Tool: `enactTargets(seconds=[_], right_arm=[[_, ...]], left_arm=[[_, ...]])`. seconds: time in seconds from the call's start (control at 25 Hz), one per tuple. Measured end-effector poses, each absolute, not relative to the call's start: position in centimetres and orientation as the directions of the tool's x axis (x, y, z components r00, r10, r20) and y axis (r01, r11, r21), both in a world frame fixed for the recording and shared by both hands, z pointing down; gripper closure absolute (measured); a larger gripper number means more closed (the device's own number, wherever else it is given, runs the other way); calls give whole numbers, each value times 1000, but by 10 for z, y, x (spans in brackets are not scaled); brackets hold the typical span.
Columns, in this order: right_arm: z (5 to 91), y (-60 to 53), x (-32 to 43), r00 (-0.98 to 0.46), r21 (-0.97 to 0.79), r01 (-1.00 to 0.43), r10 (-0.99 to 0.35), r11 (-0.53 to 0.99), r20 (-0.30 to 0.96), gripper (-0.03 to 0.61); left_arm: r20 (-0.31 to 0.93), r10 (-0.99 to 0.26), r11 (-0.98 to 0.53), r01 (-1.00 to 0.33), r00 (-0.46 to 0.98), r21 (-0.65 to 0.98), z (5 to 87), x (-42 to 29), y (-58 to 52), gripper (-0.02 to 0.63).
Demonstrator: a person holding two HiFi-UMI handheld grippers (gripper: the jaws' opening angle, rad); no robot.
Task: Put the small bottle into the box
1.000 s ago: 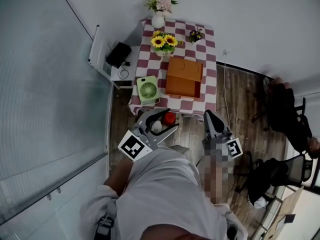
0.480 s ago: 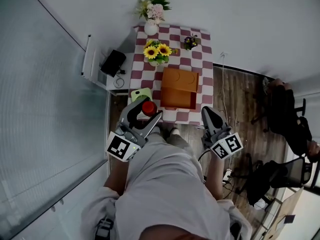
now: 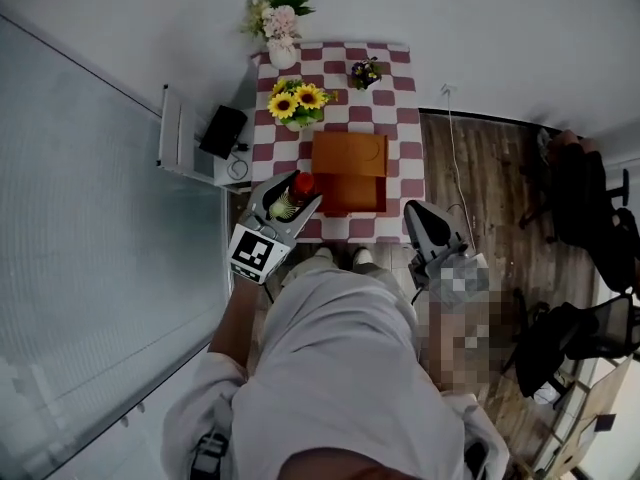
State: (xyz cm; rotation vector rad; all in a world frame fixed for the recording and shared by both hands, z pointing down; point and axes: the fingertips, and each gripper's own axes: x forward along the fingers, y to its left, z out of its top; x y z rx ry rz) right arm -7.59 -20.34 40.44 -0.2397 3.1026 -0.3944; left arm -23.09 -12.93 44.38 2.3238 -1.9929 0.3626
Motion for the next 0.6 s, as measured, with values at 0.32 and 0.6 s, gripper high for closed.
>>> enactTargets(seconds=[0.32,0.6], right_arm=[[405,-209,-37,-965,-262,-256,-264,930,5,575],[402,-215,6,-911,-264,-404,-412,876,28,575]], left_arm=[[501,-828,-378,-911,252,-165,560,-191,-200,394],[722,-614,-588,-795,321,-147,679,-160,-222,394]])
